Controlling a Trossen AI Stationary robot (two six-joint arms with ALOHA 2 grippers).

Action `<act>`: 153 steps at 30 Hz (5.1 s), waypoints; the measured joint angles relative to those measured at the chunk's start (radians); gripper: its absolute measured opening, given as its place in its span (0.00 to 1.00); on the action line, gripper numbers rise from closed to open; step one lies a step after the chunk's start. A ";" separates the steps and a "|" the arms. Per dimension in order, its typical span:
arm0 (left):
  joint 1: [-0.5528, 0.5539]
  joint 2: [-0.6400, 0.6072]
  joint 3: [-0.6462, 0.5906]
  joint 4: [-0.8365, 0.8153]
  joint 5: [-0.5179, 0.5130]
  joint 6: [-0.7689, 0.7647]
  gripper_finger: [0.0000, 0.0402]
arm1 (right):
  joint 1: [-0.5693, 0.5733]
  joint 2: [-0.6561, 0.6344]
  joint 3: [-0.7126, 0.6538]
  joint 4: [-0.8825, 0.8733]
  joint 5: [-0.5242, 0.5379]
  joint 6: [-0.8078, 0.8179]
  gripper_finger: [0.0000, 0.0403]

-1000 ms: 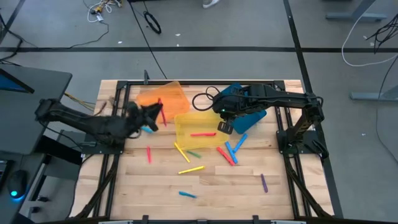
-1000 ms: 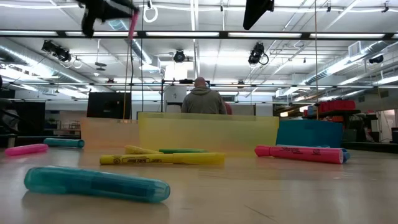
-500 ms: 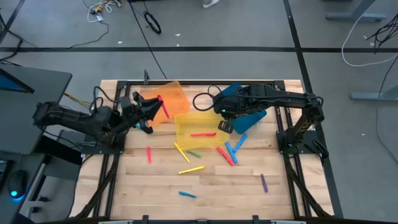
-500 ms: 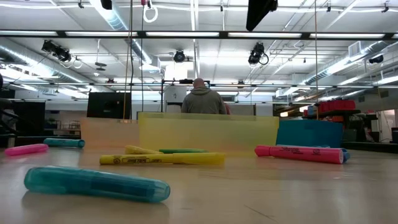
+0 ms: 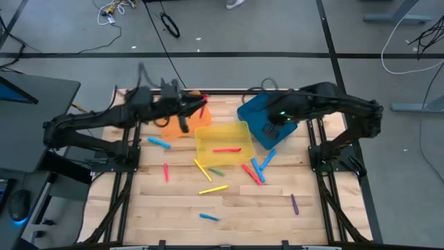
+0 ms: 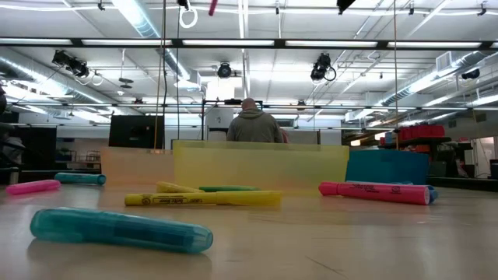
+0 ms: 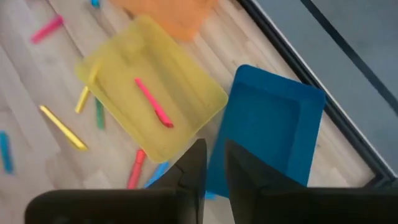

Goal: Pick & Place Markers
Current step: Put the medium pink highlighter pen into the yellow bin, then put the pink pen into the orange bin

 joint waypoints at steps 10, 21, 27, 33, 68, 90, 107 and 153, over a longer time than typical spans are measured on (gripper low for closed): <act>0.079 0.285 0.394 -0.407 0.232 0.124 0.19 | 0.000 -0.069 0.000 0.008 0.000 0.079 0.14; 0.042 0.613 0.834 -1.042 0.191 0.190 0.19 | 0.000 -0.069 0.000 0.008 -0.023 0.001 0.14; 0.020 0.748 0.838 -1.124 0.132 0.142 0.19 | 0.000 -0.069 0.000 -0.002 -0.037 -0.040 0.14; 0.013 0.876 0.818 -1.108 0.135 0.162 0.19 | 0.000 -0.069 0.000 -0.003 -0.037 -0.067 0.14; -0.008 1.211 0.811 -0.979 0.079 0.185 0.19 | 0.000 -0.068 -0.001 0.025 -0.033 -0.079 0.14; -0.011 1.228 0.813 -0.975 0.118 0.131 0.31 | 0.000 -0.068 -0.001 0.048 -0.033 -0.090 0.14; -0.012 1.181 1.036 -1.218 0.097 0.161 0.47 | 0.000 -0.068 -0.001 0.043 -0.026 -0.098 0.14; -0.321 1.014 1.082 -1.697 -0.145 -0.920 0.13 | 0.000 -0.068 -0.001 0.072 0.008 -0.429 0.14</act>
